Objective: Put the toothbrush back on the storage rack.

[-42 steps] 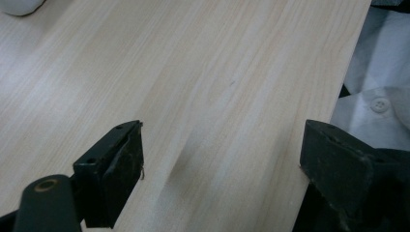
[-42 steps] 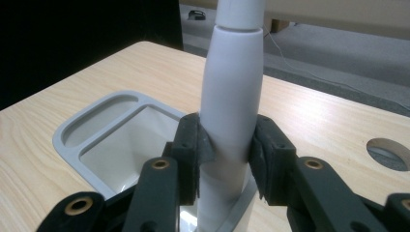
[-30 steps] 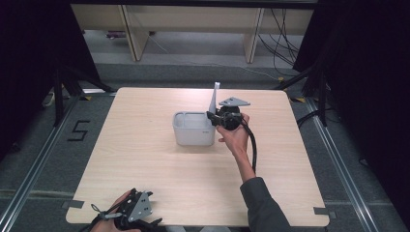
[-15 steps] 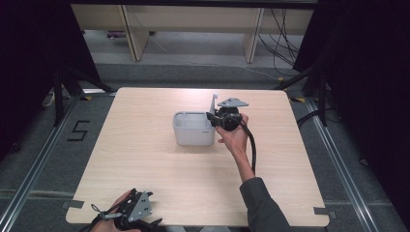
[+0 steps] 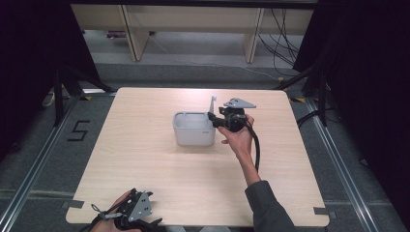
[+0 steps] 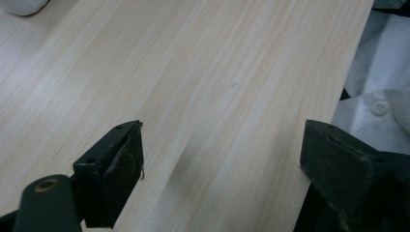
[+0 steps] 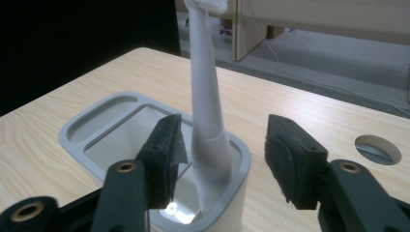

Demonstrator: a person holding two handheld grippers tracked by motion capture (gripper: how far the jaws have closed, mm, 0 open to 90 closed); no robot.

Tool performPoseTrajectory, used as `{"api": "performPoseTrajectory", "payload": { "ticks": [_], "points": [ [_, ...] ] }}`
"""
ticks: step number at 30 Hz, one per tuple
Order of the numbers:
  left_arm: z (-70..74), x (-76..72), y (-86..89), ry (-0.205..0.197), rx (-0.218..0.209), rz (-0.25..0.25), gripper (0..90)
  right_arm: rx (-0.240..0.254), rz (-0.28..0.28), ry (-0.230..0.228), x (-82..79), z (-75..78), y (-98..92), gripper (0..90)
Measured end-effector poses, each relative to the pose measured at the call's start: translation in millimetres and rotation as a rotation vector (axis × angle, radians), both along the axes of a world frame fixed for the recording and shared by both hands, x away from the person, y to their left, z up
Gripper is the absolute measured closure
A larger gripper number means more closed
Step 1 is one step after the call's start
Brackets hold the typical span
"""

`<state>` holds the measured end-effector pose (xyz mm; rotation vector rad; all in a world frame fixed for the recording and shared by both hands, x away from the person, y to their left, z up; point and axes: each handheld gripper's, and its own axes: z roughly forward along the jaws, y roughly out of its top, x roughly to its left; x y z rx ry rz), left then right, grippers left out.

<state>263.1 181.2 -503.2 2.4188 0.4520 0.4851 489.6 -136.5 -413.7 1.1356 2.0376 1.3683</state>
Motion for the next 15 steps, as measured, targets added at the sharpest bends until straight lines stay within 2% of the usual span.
{"api": "performPoseTrajectory", "payload": {
  "ticks": [2, 3, 6, 7, 8, 9, 10, 11, 13, 14, 15],
  "points": [
    [-1.0, 0.5, 0.2, -0.001, -0.002, 0.000, 15.4, 0.006, 0.004, -0.013, -2.7, 1.0, -3.5, 46.1],
    [0.4, 0.4, 0.2, -0.004, 0.019, 0.006, 15.4, 0.014, -0.010, -0.001, -5.4, 1.9, -5.1, 45.3],
    [-0.1, -0.1, -0.1, 0.000, 0.000, 0.002, 15.4, 0.021, -0.001, -0.005, -9.7, 2.5, -9.8, 43.6],
    [1.8, 1.0, 1.1, 0.028, 0.021, -0.012, 15.4, 0.020, 0.001, -0.012, -11.4, 2.9, -11.5, 43.4],
    [1.5, 1.2, 1.1, 0.023, 0.014, -0.010, 15.4, 0.034, -0.001, -0.009, -15.7, 3.1, -14.5, 43.6],
    [1.5, 1.2, 1.1, 0.023, 0.014, -0.010, 15.4, 0.026, 0.014, -0.016, -16.6, 2.5, -16.4, 43.6],
    [0.6, 0.6, 0.4, -0.006, 0.014, 0.009, 15.4, 0.026, 0.014, -0.016, -16.6, 2.5, -16.4, 43.6],
    [0.5, 0.3, 0.3, -0.011, 0.016, 0.012, 15.4, 0.020, 0.016, -0.001, -19.2, 2.6, -17.4, 43.4],
    [0.2, 0.1, 0.3, -0.014, 0.021, 0.016, 15.4, 0.020, 0.018, -0.006, -22.5, 2.5, -21.1, 43.4],
    [0.3, 0.2, 0.3, -0.016, 0.025, 0.015, 15.4, 0.017, 0.026, -0.027, -22.7, 2.2, -23.0, 43.5],
    [0.4, 0.2, 0.1, -0.016, 0.023, 0.016, 15.4, 0.019, 0.017, -0.007, -25.3, 2.8, -24.5, 43.5]
  ]
}}
